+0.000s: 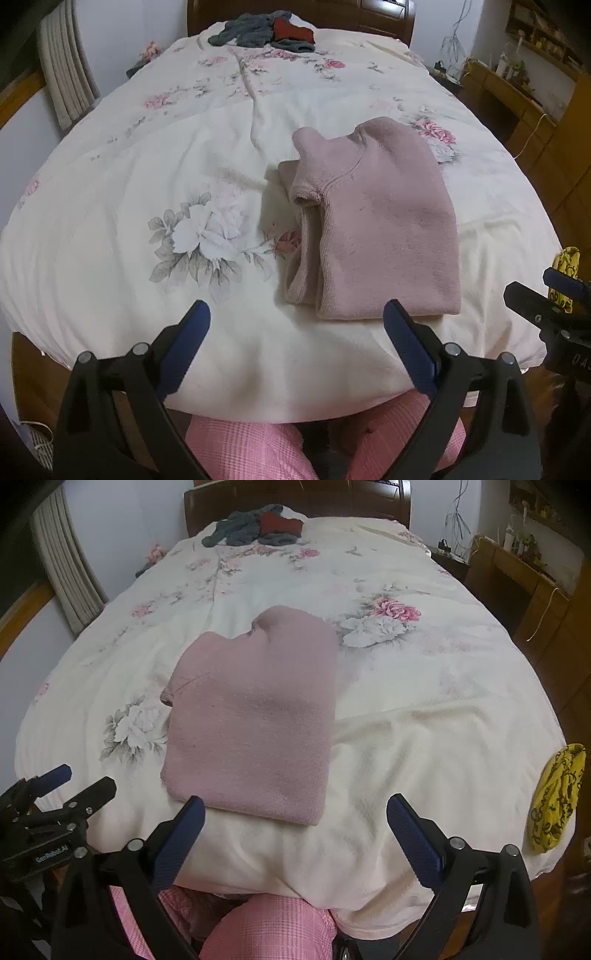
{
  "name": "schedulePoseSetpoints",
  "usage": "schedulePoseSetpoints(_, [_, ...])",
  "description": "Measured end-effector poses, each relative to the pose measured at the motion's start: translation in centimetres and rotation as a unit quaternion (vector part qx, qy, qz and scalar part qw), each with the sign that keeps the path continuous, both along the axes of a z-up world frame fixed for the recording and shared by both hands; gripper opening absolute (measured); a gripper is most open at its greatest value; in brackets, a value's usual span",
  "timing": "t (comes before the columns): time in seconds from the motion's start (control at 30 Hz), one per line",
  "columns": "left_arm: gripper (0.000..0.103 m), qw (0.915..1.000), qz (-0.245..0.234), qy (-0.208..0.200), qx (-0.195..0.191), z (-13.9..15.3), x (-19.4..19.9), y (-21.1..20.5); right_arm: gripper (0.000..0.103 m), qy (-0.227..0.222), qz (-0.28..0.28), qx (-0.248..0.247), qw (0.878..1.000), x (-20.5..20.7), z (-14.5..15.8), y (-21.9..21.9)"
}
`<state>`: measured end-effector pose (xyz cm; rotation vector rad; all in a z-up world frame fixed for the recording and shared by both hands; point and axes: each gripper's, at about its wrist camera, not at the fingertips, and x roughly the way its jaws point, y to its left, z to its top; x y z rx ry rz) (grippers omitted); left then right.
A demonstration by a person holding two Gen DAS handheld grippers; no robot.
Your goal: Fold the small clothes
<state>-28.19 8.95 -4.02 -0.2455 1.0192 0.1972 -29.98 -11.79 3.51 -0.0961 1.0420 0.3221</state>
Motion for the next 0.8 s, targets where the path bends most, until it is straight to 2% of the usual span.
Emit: schedulePoseSetpoints(0.8, [0.095, 0.9998, -0.008, 0.005, 0.018, -0.5, 0.0, -1.0, 0.099, -0.008, -0.016, -0.016, 1.0, 0.2, -0.2, -0.1])
